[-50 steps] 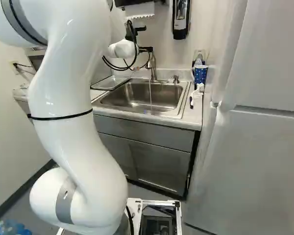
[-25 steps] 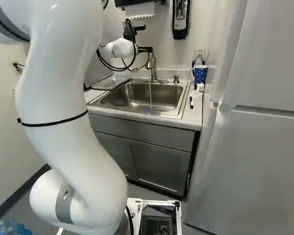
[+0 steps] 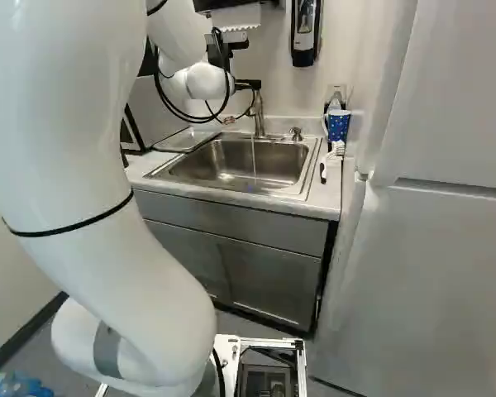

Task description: Rinse the cup and place it in the tray

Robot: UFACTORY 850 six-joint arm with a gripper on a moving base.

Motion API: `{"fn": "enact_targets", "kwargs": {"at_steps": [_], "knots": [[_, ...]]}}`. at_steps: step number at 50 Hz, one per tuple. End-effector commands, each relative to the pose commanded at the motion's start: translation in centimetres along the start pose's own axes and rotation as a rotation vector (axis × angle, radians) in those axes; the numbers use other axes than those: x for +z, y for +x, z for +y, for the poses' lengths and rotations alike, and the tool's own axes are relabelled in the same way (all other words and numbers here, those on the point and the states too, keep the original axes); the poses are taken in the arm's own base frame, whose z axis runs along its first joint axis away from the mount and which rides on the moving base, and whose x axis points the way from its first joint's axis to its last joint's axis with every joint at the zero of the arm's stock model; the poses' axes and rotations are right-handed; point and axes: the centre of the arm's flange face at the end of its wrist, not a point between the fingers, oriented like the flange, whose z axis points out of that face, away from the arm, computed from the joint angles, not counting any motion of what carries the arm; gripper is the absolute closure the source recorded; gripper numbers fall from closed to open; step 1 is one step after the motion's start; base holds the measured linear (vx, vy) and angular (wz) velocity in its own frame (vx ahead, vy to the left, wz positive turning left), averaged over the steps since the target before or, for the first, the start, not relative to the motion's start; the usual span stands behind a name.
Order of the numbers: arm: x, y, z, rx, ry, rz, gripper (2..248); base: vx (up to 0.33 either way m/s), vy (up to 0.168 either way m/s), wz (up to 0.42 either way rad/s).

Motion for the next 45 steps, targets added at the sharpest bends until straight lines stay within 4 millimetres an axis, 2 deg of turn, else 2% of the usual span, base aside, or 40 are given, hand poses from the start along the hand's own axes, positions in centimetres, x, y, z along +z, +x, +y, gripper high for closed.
{"fn": "enact_targets", "kwargs": {"at_steps": [23, 45], "knots": [[-4.3, -0.9, 1.9, 0.006, -0.036, -0.053, 3, 0.0, 0.0, 0.0], [-8.8, -3.2, 3.0, 0.009, -0.059, -0.227, 3, 0.0, 0.0, 0.0]]}}
